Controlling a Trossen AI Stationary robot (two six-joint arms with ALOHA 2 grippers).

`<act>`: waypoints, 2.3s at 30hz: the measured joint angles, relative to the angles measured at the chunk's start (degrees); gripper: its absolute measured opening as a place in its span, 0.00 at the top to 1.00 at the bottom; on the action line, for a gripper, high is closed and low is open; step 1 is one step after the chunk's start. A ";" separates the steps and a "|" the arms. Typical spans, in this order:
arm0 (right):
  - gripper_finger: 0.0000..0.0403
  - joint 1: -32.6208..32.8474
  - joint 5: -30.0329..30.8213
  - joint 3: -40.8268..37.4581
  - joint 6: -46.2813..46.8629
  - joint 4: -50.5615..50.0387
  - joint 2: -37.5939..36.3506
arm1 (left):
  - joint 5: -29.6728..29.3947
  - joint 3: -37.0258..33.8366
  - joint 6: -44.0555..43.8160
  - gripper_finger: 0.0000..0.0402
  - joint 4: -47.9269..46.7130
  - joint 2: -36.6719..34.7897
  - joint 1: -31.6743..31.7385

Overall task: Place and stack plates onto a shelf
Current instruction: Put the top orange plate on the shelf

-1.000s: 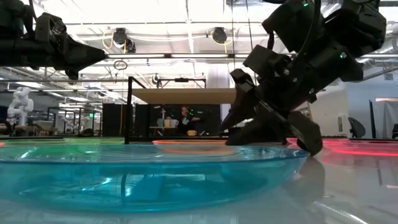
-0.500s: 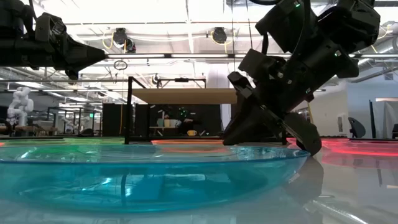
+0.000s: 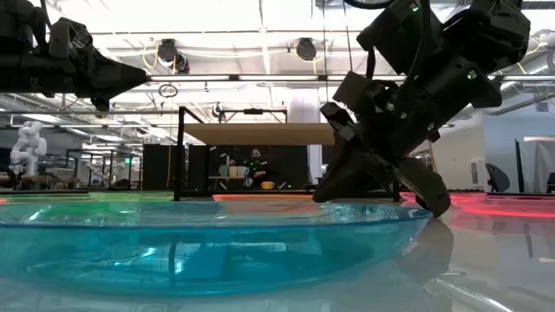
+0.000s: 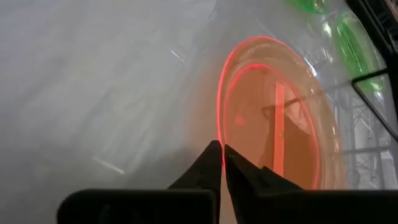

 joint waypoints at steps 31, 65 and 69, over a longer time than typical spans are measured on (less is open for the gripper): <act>1.00 3.61 18.01 0.11 -18.12 0.55 -38.15 | 0.00 -0.01 0.00 0.80 0.02 -0.02 0.00; 0.56 -2.82 3.39 0.20 9.05 -23.83 -14.61 | 0.01 0.00 0.00 0.80 0.00 -0.02 0.01; 0.59 -3.87 7.42 0.36 9.10 -23.14 -11.82 | 0.01 0.01 0.00 0.80 0.00 -0.02 0.00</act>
